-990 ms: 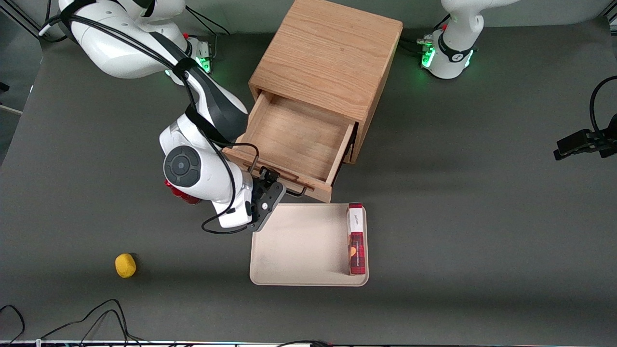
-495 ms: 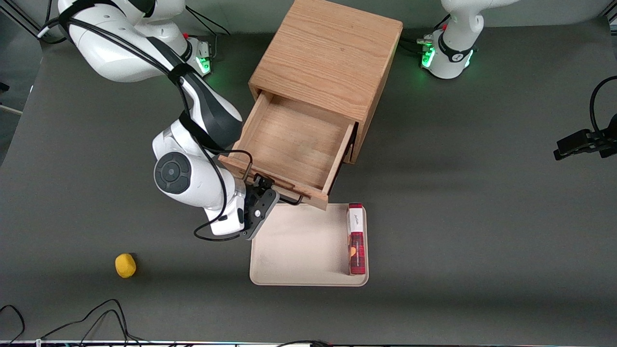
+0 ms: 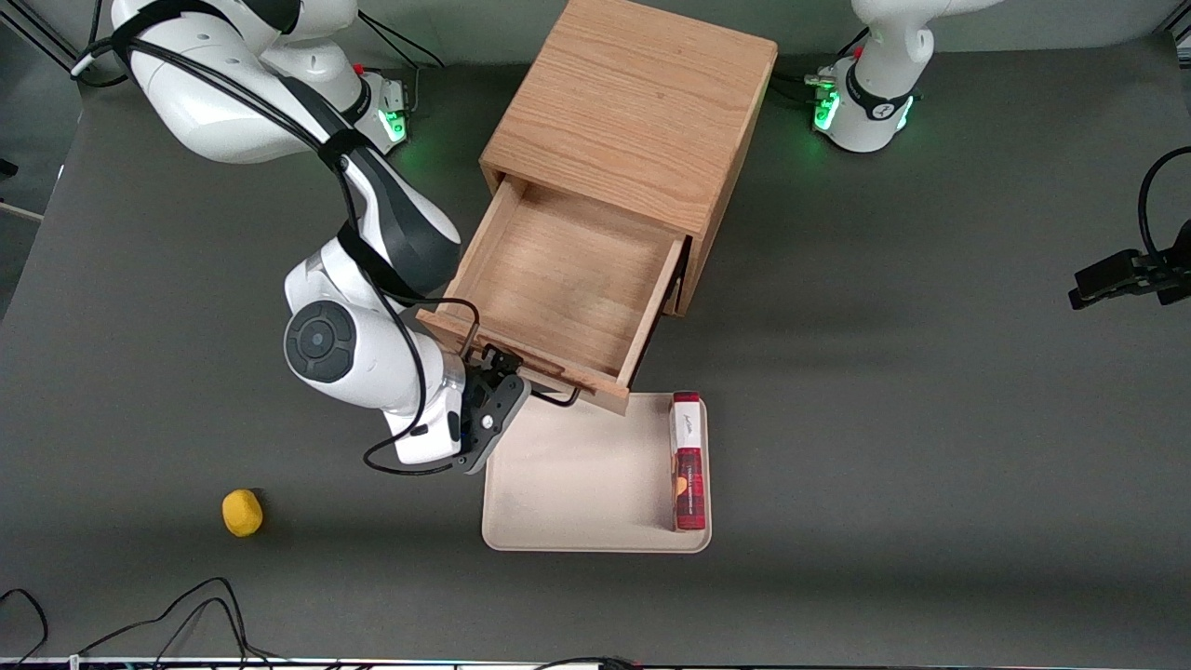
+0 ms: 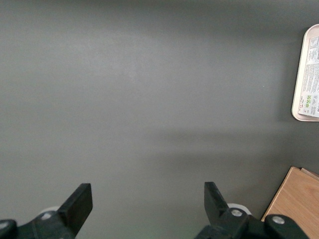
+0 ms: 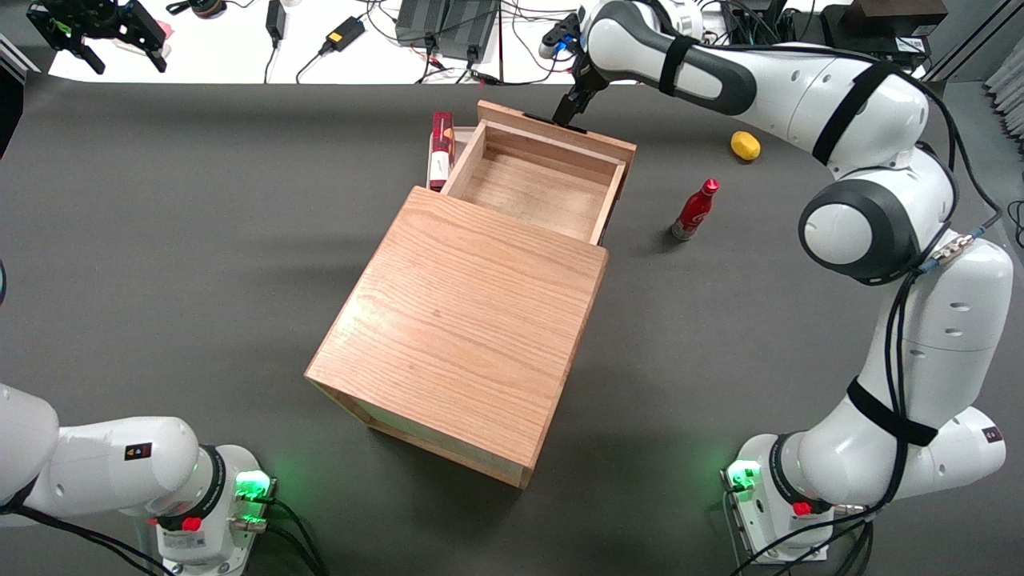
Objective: Open upper drawer
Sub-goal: 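Pull the upper drawer further out with the right gripper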
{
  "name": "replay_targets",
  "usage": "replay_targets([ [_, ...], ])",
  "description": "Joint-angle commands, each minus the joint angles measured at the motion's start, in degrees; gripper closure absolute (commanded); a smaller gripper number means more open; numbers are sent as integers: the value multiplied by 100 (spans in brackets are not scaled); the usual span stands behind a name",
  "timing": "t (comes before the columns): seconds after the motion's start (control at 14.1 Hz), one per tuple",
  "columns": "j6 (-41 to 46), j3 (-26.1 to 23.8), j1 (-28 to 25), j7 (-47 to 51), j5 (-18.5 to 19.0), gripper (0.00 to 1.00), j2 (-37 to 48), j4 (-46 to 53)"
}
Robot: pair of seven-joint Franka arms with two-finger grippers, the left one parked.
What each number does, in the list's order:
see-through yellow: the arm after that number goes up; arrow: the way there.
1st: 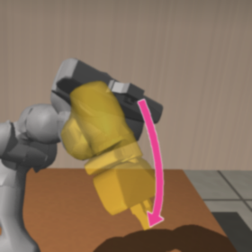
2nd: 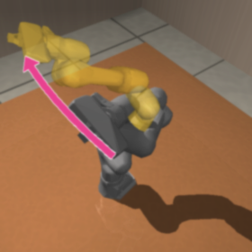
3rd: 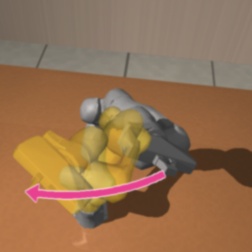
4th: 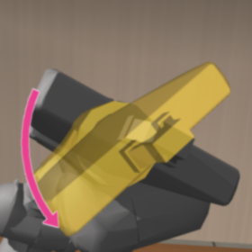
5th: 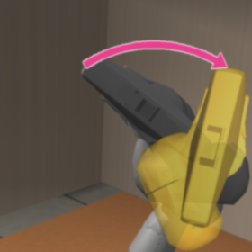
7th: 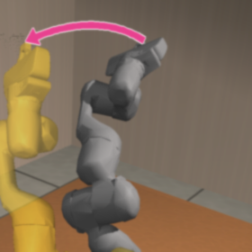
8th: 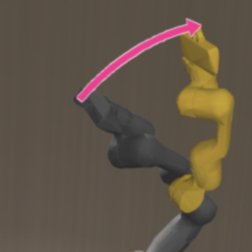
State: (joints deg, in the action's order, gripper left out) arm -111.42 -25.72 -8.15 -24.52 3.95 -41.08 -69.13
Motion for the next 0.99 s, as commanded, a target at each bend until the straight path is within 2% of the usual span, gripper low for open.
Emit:
replay_targets([
  [0.0,-37,85,-82,-124,106,0,-190,365],
  [0.64,-240,120,-38,-97,89,0,-269,471],
  [0.92,84,103,-20,-1,27,0,-68,462],
])
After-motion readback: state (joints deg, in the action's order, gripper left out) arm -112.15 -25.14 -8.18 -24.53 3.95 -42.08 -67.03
